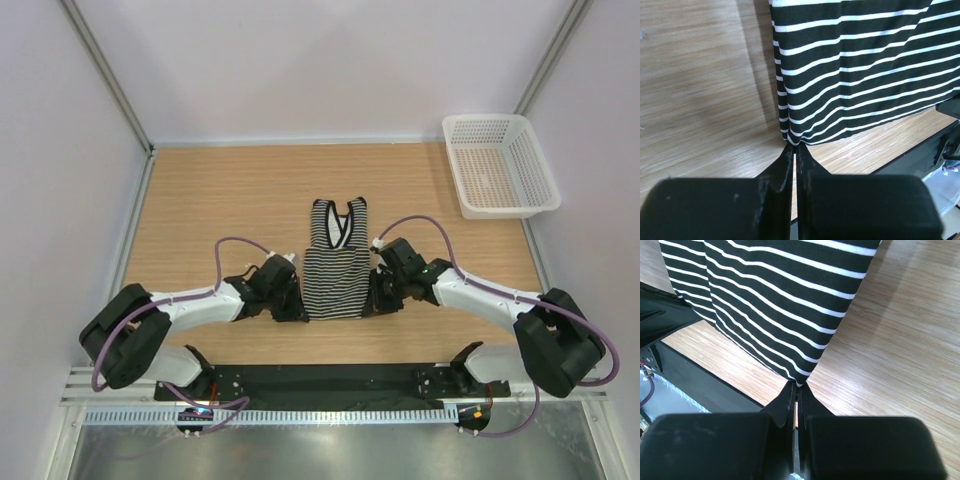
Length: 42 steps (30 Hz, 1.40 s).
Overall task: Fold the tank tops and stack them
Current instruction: Fold the tank top
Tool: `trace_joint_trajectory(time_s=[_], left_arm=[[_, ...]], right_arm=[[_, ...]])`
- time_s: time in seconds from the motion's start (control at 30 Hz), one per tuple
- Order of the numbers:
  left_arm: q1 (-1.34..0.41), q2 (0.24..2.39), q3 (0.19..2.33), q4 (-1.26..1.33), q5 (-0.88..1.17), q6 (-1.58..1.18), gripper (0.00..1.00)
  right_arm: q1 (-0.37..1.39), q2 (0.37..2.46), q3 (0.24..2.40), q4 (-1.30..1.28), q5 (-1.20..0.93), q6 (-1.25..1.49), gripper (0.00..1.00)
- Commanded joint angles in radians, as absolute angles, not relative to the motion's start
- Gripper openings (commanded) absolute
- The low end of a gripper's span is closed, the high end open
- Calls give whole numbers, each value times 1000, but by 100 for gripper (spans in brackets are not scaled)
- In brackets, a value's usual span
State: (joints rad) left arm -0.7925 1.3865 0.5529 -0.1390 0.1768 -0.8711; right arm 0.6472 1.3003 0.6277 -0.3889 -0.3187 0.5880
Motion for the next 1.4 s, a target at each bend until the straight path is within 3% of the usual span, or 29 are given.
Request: trace_joint_trajectory(time_s=[0.0, 0.27, 0.4, 0.9, 1.37], left_arm=[[-810, 1350, 574, -158, 164, -859, 0], [-847, 1207, 629, -323, 164, -899, 0], [-845, 1143, 721, -451, 111, -890, 0], [-773, 1216, 926, -549, 167, -868, 0], [-669, 1275, 977, -508, 285, -885, 0]], right_arm=[[652, 1305, 632, -368, -319, 575, 5], [650, 1267, 695, -501, -273, 561, 7], [650, 1261, 752, -563, -250, 552, 1], [646, 1356, 1153, -828, -127, 424, 1], [586, 1474, 1288, -813, -136, 393, 1]])
